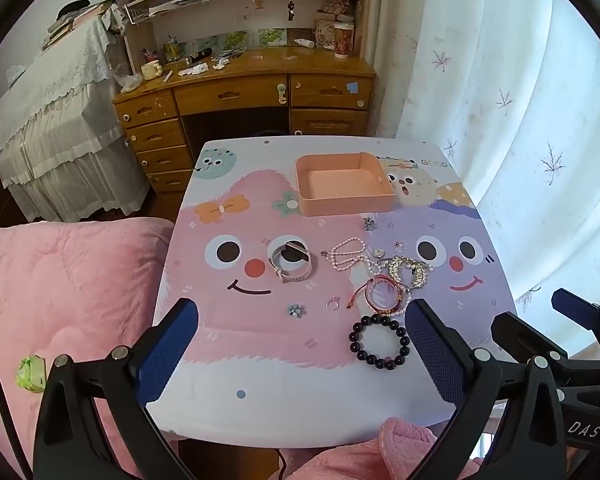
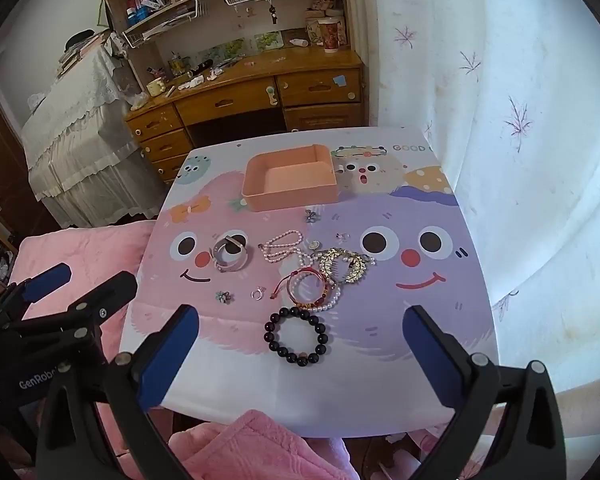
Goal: Organize jewelry
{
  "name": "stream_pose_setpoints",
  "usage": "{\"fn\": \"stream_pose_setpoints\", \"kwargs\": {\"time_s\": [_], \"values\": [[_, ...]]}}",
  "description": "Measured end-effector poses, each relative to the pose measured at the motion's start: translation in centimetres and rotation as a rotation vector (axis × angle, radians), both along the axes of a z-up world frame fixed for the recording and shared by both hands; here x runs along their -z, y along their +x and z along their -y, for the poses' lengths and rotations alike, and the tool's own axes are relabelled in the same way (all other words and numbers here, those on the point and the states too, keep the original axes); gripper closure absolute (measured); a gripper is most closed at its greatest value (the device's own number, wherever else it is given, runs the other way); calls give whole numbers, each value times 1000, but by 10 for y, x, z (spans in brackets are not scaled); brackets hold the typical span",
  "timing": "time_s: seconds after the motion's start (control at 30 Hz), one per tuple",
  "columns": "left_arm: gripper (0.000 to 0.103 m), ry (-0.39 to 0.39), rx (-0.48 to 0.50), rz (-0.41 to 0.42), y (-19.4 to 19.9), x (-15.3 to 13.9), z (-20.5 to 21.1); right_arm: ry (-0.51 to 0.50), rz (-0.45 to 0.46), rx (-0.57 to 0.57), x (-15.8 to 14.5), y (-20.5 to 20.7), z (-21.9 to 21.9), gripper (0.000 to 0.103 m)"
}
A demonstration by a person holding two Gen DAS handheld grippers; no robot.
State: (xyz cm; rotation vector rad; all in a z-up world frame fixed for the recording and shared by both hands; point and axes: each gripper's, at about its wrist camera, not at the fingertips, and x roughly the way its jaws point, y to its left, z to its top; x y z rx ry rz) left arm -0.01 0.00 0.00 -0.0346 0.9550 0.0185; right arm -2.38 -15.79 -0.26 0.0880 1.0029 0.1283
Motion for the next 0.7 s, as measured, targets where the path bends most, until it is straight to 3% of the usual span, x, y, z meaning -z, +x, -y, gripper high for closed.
{"fn": "stream_pose_setpoints", "kwargs": {"time_s": [0.7], "values": [[1,-3,-9,7,-2,-9,-4,6,21,-26,-4,3,15,1]]}}
